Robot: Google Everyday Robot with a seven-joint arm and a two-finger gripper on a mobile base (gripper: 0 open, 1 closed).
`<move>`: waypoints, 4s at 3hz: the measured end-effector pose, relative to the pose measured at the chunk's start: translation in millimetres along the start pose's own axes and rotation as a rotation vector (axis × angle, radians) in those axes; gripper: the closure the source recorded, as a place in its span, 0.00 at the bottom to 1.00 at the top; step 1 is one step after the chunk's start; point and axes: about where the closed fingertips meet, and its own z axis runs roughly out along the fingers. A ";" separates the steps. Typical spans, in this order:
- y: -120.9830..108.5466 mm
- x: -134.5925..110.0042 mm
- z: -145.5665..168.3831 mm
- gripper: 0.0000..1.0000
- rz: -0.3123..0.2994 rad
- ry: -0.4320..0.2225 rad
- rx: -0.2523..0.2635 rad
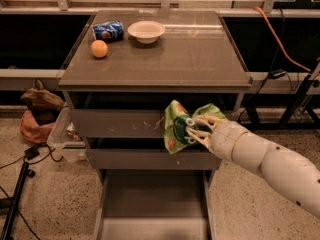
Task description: Pick green rice chip bag from bottom drawer and place on counter
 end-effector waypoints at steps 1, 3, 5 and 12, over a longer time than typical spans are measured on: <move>1.1 3.2 0.6 1.00 0.002 0.004 -0.002; -96.6 -118.9 -3.7 1.00 -0.262 -0.117 0.100; -180.3 -190.0 38.8 1.00 -0.340 -0.182 0.129; -128.5 -147.2 171.6 0.14 -0.060 -0.129 -0.230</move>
Offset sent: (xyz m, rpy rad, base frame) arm 0.0377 0.0023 0.1777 -0.1163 -0.3442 0.0516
